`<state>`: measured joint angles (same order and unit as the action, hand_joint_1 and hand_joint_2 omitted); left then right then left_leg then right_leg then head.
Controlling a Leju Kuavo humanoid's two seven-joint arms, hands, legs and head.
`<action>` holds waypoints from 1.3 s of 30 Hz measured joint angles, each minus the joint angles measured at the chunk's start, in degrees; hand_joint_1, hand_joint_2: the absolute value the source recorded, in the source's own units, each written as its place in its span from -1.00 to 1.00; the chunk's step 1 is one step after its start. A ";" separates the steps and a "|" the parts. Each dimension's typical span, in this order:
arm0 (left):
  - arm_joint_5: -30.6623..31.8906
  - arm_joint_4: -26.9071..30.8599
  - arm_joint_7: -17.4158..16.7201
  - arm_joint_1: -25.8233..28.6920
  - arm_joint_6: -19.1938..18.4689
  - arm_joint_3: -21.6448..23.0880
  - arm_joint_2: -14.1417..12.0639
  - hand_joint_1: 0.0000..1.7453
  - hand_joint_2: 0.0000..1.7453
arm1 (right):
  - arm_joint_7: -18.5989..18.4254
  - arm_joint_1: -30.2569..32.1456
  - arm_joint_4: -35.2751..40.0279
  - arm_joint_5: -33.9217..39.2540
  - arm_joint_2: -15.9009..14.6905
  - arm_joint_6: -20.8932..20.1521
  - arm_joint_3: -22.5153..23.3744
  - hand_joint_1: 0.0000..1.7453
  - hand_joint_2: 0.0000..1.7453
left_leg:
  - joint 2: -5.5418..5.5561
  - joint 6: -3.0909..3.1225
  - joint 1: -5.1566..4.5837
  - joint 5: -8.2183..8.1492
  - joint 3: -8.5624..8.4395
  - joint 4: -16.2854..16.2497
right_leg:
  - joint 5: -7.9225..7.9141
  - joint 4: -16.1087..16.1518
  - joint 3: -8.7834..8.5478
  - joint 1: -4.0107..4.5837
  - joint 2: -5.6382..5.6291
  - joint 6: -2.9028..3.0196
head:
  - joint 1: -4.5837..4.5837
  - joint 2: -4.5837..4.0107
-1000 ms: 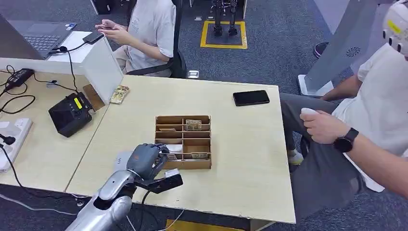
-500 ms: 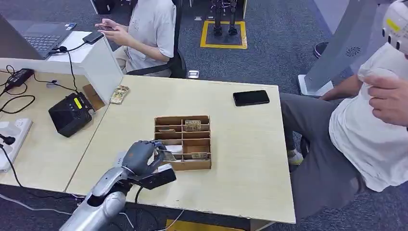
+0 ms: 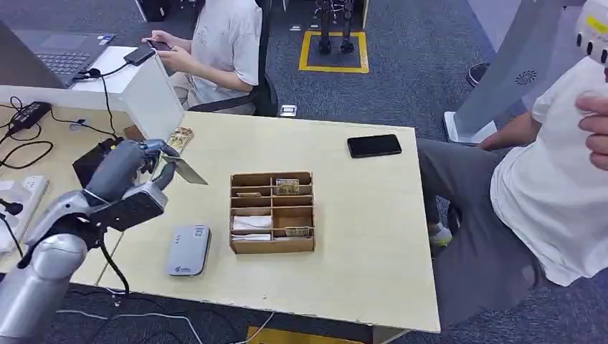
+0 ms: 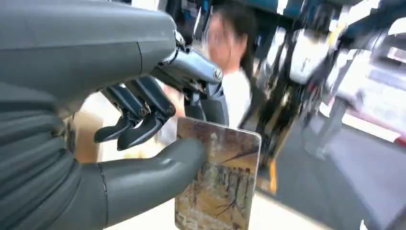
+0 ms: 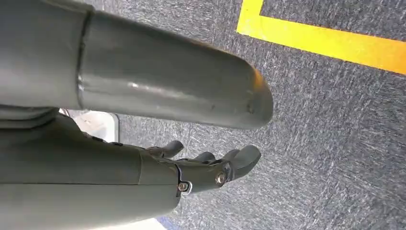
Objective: Pass the card to the sensor for recognition and then transmit it.
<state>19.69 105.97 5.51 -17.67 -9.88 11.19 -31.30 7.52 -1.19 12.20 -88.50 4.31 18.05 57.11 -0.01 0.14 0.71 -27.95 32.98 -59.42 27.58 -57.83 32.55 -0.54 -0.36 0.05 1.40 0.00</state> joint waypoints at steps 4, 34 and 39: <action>-0.04 2.40 -0.63 -2.53 0.00 -2.20 -1.77 1.00 1.00 | 0.15 -0.01 0.00 -0.30 0.02 -0.04 0.19 -1.00 -1.00 | -0.01 0.00 -0.02 0.00 -0.01 0.00 | -0.03 0.00 0.00 -0.01 0.00 0.03 | -0.02 0.00; 39.17 -31.19 -14.25 -8.60 23.21 -4.13 5.47 1.00 1.00 | -0.85 -0.24 0.00 -1.66 0.11 -1.07 -1.64 -1.00 -1.00 | -0.04 -0.10 0.00 0.10 0.00 0.00 | -0.14 0.01 0.06 0.00 -0.03 0.20 | 0.00 0.00; 38.89 -32.35 -14.23 -8.59 23.21 -4.70 5.86 1.00 1.00 | -1.03 -0.21 0.00 -1.64 0.11 -1.05 -1.86 -1.00 -1.00 | -0.04 -0.10 0.01 0.10 0.00 0.00 | -0.14 0.00 0.07 0.00 -0.03 0.20 | 0.00 0.00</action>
<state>58.58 73.61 -8.72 -26.26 13.33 6.49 -25.44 6.49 -1.40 12.20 -90.14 4.42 17.00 55.25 -0.05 0.04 0.72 -27.84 32.98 -59.42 27.43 -57.83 32.62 -0.54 -0.40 0.24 1.40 0.00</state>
